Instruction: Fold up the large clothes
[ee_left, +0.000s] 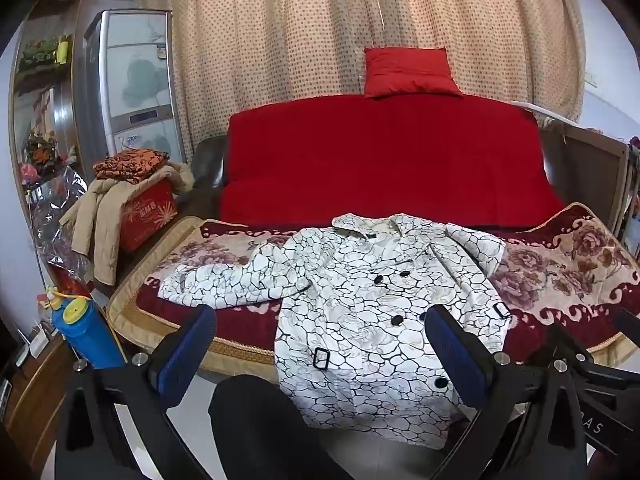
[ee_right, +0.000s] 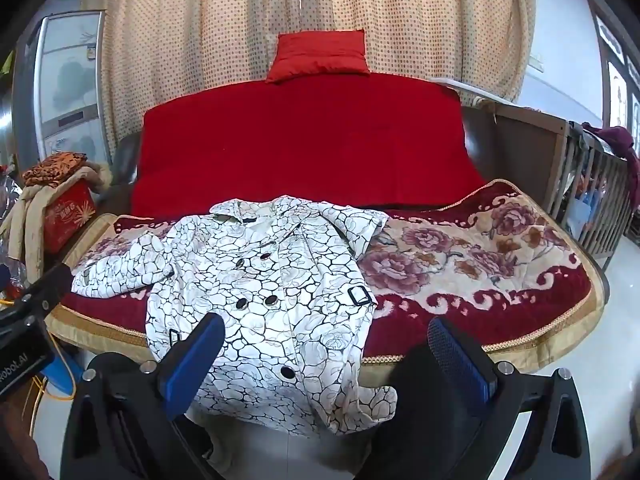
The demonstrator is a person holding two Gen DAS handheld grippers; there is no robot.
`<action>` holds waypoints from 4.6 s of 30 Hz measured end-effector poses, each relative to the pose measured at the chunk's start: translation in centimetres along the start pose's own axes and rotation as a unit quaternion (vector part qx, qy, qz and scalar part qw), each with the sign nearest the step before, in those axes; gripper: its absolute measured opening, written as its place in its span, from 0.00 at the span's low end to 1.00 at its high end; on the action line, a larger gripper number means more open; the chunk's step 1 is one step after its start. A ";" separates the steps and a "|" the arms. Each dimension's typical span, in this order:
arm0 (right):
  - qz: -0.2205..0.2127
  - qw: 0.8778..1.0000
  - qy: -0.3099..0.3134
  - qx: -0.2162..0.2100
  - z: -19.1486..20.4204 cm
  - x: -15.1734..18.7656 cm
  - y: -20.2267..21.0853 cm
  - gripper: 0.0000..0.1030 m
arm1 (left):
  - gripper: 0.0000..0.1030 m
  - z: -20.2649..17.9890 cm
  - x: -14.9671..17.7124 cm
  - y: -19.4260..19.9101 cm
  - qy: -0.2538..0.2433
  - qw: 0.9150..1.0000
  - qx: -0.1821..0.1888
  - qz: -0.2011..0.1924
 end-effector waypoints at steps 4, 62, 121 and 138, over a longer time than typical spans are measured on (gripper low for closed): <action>0.000 1.000 0.000 0.001 0.1 0.0 0.1 1.00 | 1.00 -0.5 0.6 0.2 0.007 1.000 0.016 0.004; 0.023 0.999 -0.029 0.032 -5.2 -5.8 -17.8 1.00 | 1.00 -0.9 -5.0 -24.4 0.037 0.995 -0.089 0.012; 0.155 0.932 -0.023 -0.327 14.6 -3.0 -40.5 0.26 | 1.00 11.7 2.5 -34.9 0.110 0.975 -0.186 0.042; 0.163 0.881 -0.084 -0.437 10.5 -2.0 -37.1 0.91 | 1.00 1.4 3.7 -37.5 0.053 0.989 0.067 0.124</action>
Point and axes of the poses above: each gripper's, at about its wrist camera, not at the fingertips, and y roughly against the way its jaws point, z to its left, x to its underside, the point moved 4 cm from there along -y, roughly the way its jaws point, and after that the axes turned 7 degrees about -z, right-handed, at the moved point
